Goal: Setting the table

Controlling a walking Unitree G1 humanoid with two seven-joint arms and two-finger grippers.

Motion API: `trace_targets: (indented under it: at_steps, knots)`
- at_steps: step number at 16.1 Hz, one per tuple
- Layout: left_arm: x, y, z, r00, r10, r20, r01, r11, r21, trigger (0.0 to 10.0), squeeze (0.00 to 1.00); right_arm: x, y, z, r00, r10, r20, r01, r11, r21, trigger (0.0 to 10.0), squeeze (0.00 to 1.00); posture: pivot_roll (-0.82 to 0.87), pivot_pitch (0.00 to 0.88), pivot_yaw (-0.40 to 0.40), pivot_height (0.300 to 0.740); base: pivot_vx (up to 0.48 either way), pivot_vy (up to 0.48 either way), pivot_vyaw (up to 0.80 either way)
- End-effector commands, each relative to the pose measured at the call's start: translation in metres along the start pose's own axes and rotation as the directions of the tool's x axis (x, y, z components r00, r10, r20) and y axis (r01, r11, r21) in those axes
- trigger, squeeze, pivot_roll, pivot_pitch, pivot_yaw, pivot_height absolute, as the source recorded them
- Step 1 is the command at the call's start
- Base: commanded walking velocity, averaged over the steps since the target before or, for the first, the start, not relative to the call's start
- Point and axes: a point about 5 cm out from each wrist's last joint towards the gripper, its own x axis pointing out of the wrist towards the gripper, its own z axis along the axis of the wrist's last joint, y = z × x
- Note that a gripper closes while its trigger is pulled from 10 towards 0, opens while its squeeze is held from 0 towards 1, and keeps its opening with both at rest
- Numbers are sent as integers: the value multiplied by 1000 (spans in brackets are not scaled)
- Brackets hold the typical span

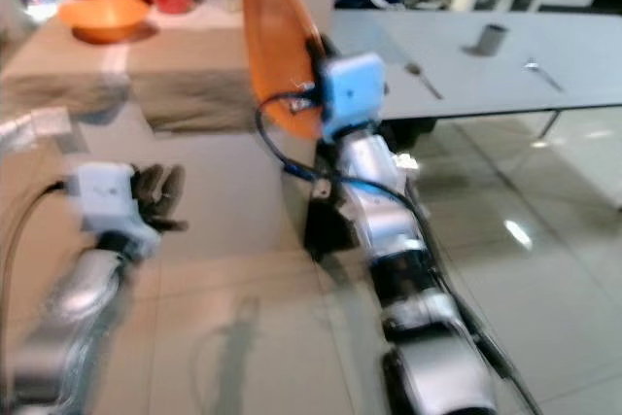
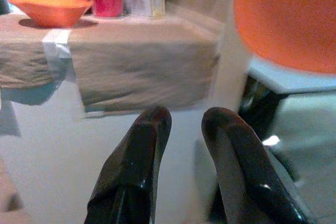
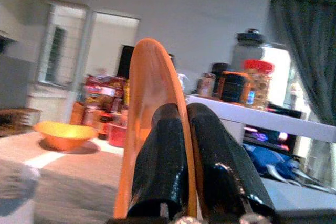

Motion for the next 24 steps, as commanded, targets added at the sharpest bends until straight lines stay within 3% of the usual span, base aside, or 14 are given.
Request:
trace_targets:
  at_steps: [1, 4, 11, 14, 17, 22, 23, 24]
  knots:
    - [3, -20, 2, 998, -63, 8, 63, 998, -27, 10000, 0, -5, -24, 4, 998, -57, 17, 58, 997, -44, 0, 0, 43, 0, -42, 740, 0, 0, 0]
    - [3, -22, 1, 998, -63, 3, 63, 998, -28, 10000, 0, 4, -11, 4, 998, 58, -16, -58, 998, -27, 0, 0, 40, 0, -42, 740, 0, 0, 0]
    - [2, -13, 0, 999, 52, 15, -53, 999, 15, 10000, 0, 14, 13, -13, 988, 136, -78, -129, 988, 84, 0, 0, 142, 0, -144, 740, 0, 0, 0]
    - [-10, -5, -4, 994, 105, 6, -105, 994, 21, 10000, 0, 20, 24, -13, 979, 193, -71, -185, 977, 107, 0, 0, 205, 0, -200, 740, 0, 0, 0]
    - [-16, 1, -5, 990, 139, 1, -139, 990, 19, 10000, 0, 21, 29, -15, 977, 202, -71, -192, 974, 123, 0, 0, 214, 0, -194, 740, 0, 0, 0]
    - [-2, -8, -1, 1000, 22, 0, -22, 999, 28, 10000, 0, 0, 0, -26, 994, 59, -96, -52, 996, 68, 0, 0, 105, 0, -71, 740, 0, 0, 0]
    - [3, -11, 1, 1000, -4, 3, 4, 1000, 19, 10000, 0, -4, -4, -27, 995, 33, -99, -28, 998, 52, 0, 0, 55, 0, -20, 740, 0, 0, 0]
    - [16, -21, 3, 997, -79, 6, 79, 997, -1, 10000, 0, -14, -19, -28, 994, -41, -104, 43, 999, 15, 0, 0, 7, 0, 25, 740, 0, 0, 0]
